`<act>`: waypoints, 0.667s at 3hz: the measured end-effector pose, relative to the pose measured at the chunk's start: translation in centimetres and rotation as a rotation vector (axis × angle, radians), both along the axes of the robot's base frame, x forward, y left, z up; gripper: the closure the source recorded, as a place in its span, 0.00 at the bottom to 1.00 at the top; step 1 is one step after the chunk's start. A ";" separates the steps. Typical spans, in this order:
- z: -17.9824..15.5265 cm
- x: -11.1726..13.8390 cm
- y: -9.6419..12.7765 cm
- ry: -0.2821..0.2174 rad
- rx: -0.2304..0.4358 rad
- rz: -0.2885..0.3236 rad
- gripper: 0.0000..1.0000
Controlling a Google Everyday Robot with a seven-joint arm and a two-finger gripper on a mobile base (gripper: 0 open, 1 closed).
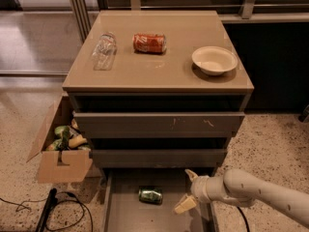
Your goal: Pick green can from bottom drawer and place on counter
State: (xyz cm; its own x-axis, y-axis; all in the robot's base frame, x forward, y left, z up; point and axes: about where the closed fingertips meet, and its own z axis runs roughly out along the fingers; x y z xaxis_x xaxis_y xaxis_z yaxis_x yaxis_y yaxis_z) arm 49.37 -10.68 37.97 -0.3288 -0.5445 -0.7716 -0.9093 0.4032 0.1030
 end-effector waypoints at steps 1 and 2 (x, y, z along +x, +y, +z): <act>0.0 0.0 0.0 0.000 0.000 0.000 0.00; -1.9 1.0 1.1 -0.001 0.004 -0.002 0.00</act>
Offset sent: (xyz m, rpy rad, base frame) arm 0.0268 0.0260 -0.0481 0.0068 -0.0058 -0.0112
